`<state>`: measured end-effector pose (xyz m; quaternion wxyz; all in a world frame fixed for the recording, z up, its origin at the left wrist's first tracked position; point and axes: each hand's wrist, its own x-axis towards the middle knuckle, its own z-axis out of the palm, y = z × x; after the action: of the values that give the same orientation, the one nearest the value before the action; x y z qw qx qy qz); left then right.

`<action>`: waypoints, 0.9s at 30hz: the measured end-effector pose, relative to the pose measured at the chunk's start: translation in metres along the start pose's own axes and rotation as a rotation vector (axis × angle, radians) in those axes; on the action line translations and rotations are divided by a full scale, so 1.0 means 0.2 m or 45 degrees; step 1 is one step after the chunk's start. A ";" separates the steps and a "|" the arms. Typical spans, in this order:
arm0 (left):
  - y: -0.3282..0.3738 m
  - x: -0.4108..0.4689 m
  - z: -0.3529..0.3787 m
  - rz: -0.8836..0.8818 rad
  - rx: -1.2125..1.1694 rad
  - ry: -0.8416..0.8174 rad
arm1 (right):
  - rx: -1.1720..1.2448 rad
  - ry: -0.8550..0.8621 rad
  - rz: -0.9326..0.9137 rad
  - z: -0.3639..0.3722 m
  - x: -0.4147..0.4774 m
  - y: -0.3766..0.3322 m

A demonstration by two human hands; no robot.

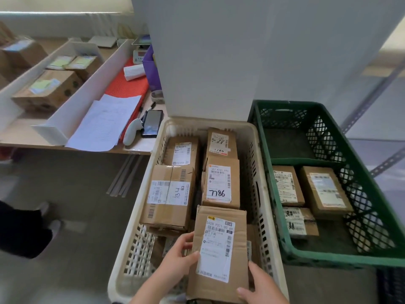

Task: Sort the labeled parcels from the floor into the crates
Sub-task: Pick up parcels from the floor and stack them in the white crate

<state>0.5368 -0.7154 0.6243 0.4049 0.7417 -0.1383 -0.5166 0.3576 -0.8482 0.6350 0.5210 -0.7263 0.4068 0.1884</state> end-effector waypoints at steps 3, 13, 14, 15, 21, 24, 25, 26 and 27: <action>-0.01 0.00 0.00 0.028 -0.046 -0.004 | 0.039 0.026 -0.004 0.01 -0.02 -0.01; -0.10 0.03 -0.21 -0.066 -0.157 0.128 | 0.518 0.169 0.155 -0.06 0.01 0.00; -0.12 0.04 -0.24 -0.117 -0.165 0.184 | 0.613 0.191 0.226 -0.07 0.04 0.00; -0.14 0.07 -0.26 -0.176 -0.156 0.214 | 0.663 0.219 0.282 -0.09 0.08 0.00; -0.18 0.16 -0.21 -0.494 -0.084 0.104 | 0.858 0.279 0.502 -0.06 0.35 0.11; -0.17 0.19 -0.13 -0.539 -0.142 0.004 | 0.810 0.267 0.502 -0.04 0.39 0.09; -0.17 0.20 -0.10 -0.552 -0.145 -0.033 | 0.804 0.255 0.507 -0.03 0.41 0.09; -0.17 0.21 -0.07 -0.542 -0.131 -0.050 | 0.790 0.249 0.511 -0.03 0.39 0.07; -0.17 0.22 -0.04 -0.530 -0.111 -0.045 | 0.806 0.226 0.508 -0.03 0.42 0.10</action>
<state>0.5558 -0.7181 0.5718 0.3188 0.7267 0.0334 -0.6076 0.3901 -0.8890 0.5665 0.6354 -0.4496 0.6217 0.0875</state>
